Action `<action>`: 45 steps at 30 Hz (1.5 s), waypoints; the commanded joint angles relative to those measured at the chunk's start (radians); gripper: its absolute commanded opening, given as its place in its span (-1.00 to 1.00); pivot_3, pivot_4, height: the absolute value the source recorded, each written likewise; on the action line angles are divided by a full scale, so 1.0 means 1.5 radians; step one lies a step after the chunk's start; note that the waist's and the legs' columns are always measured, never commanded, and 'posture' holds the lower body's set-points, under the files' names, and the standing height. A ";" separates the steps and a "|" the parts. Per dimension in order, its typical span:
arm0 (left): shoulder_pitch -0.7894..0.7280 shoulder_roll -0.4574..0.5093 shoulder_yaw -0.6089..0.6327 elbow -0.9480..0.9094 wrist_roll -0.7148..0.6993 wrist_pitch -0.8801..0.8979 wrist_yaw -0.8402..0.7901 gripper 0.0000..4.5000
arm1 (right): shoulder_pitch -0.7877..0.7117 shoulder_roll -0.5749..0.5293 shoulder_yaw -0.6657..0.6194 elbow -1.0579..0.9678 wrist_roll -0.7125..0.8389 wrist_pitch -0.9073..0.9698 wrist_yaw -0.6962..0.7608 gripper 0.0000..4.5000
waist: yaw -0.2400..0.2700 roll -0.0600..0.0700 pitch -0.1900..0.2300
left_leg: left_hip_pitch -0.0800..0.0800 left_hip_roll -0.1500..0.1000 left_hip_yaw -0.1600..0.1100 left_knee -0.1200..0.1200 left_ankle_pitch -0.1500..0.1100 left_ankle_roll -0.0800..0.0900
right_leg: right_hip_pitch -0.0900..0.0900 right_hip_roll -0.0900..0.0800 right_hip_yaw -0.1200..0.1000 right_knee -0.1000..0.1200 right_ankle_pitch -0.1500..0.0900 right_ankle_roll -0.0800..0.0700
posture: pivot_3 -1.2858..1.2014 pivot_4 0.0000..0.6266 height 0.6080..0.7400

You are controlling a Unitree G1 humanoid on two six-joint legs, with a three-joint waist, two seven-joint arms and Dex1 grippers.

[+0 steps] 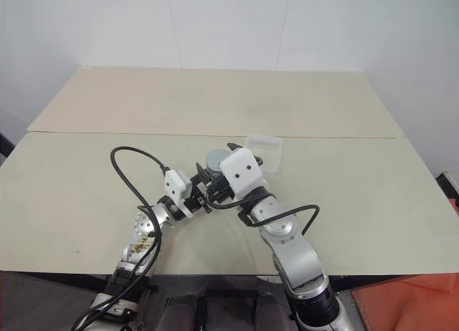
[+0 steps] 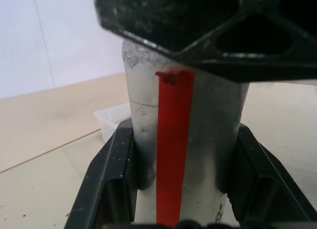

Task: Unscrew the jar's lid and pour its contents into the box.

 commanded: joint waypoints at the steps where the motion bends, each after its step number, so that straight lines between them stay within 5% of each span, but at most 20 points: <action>1: -0.005 -0.002 0.002 -0.020 0.005 -0.020 0.004 -0.13 | -0.009 0.012 -0.021 -0.019 0.011 -0.004 0.001 0.81 | 0.000 0.000 0.000 | 0.000 0.000 0.000 0.000 0.000 0.000 | 0.000 0.000 0.000 0.000 0.000 0.000 | 0.03 -0.52 1.00; 6: -0.005 -0.001 0.002 -0.020 0.004 -0.018 0.001 -0.13 | -0.007 0.014 -0.021 -0.016 0.006 -0.002 -0.001 0.23 | 0.000 0.000 0.000 | 0.000 0.000 0.000 0.000 0.000 0.000 | 0.000 0.000 0.000 0.000 0.000 0.000 | 0.03 -0.52 1.00; 16: -0.009 0.006 0.000 -0.016 0.001 -0.021 -0.014 -0.13 | -0.018 -0.023 -0.054 -0.010 0.046 -0.010 0.054 0.23 | 0.000 0.000 0.000 | 0.000 0.000 0.000 0.000 0.000 0.000 | 0.000 0.000 0.000 0.000 0.000 0.000 | 0.03 -0.52 1.00; 27: -0.015 0.023 0.000 -0.064 -0.041 0.016 -0.061 -0.13 | -0.185 -0.198 -0.133 0.174 0.286 -0.085 0.493 0.23 | -0.002 0.000 0.000 | 0.000 0.000 0.000 0.000 0.000 0.000 | 0.000 0.000 0.000 0.000 0.000 0.000 | 0.03 -0.52 1.00; 35: -0.019 0.019 -0.003 -0.064 -0.055 0.023 -0.078 -0.13 | -0.369 -0.194 -0.095 0.518 0.284 -0.248 0.827 0.23 | -0.002 0.000 0.000 | 0.000 0.000 -0.001 0.000 0.000 0.000 | 0.000 0.001 -0.001 -0.001 0.000 0.000 | 0.03 -0.52 1.00; 45: -0.011 0.025 0.001 -0.078 -0.068 0.032 -0.090 -0.13 | -0.461 -0.183 -0.086 0.720 0.266 -0.368 0.936 0.23 | 0.000 0.000 0.000 | 0.000 0.000 -0.001 0.000 0.000 0.000 | 0.000 0.001 -0.001 0.000 0.000 0.000 | 0.03 -0.52 1.00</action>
